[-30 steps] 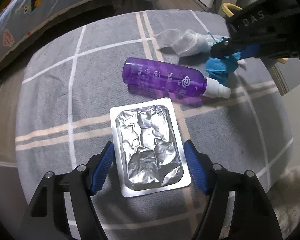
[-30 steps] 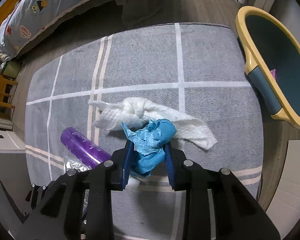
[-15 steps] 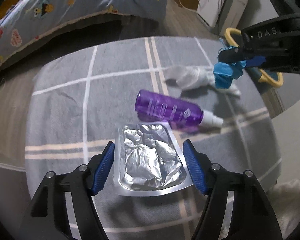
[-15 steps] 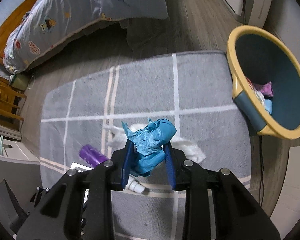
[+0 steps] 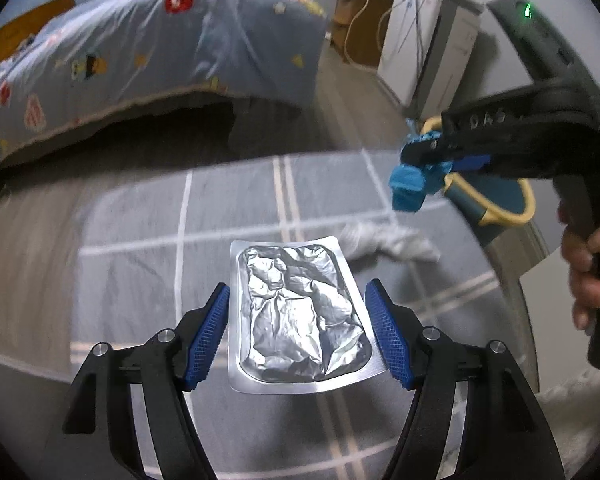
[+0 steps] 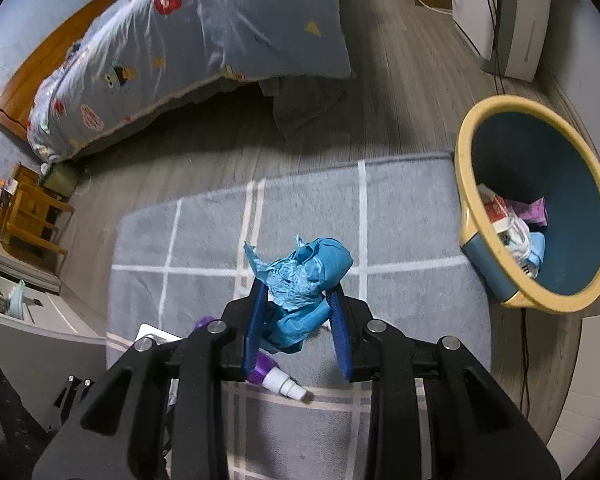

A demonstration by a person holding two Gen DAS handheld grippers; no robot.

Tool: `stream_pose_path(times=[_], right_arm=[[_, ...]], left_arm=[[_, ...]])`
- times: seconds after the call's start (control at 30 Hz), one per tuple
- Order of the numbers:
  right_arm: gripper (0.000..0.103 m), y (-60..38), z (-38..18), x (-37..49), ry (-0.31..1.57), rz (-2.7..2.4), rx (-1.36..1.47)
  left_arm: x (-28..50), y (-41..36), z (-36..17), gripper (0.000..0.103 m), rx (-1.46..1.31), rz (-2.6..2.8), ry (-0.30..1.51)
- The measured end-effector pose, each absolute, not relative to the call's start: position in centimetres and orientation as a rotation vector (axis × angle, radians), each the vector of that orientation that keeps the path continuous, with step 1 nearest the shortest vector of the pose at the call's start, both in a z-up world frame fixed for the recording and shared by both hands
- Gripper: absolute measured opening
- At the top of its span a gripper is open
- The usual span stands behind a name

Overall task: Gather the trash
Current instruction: 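Carry the blue cloth over the teal bin with the right gripper while the left carries the foil tray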

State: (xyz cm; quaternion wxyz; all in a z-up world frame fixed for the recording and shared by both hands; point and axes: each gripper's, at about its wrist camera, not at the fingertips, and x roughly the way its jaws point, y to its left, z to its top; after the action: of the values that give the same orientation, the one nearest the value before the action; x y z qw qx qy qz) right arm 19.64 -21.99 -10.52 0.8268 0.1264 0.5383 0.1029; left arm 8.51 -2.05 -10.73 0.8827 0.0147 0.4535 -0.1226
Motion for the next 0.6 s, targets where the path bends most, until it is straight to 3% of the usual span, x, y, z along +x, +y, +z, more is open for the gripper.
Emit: stream_pose_path(times=[0.6], right_arm=[[0.029, -28.7, -7.3, 20.2, 1.043, 0.203, 0.275]], left_arm=[[10.5, -7.5, -9.2, 0.07, 0.106, -0.278, 0.907]])
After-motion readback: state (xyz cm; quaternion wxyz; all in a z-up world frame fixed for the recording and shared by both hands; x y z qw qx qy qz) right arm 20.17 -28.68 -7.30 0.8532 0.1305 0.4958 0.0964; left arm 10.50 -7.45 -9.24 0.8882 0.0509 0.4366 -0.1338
